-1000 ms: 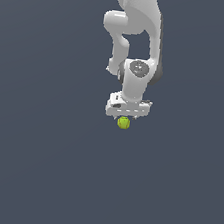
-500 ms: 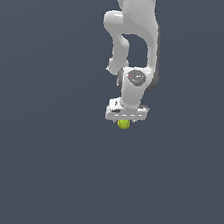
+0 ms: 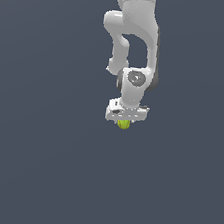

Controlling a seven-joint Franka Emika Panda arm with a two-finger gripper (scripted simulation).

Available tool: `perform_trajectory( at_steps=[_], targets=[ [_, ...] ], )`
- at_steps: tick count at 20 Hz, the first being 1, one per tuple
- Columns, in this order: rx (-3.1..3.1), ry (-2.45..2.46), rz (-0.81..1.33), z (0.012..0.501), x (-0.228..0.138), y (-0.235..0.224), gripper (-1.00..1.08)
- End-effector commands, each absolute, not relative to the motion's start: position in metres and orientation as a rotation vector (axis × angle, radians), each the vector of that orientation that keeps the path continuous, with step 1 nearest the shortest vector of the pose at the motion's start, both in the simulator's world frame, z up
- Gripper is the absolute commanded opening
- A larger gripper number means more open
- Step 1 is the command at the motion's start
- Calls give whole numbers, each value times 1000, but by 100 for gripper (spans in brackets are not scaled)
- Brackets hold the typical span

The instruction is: Pick up the object and move it to a goal position.

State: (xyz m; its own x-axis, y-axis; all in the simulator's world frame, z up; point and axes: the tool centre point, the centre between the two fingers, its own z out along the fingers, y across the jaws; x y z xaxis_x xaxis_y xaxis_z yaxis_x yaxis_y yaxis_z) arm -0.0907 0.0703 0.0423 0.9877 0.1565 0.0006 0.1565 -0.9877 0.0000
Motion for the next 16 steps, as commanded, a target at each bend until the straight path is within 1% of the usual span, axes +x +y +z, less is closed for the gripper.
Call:
perform_trajectory(
  at_steps=[1,9,16],
  targets=[
    [-3132,-247,0,41,-91,70,-100],
    [-3132,-247,-1,43,-83,66,-100],
    [-3132,-247,-1,45,-57,50,-100]
  ],
)
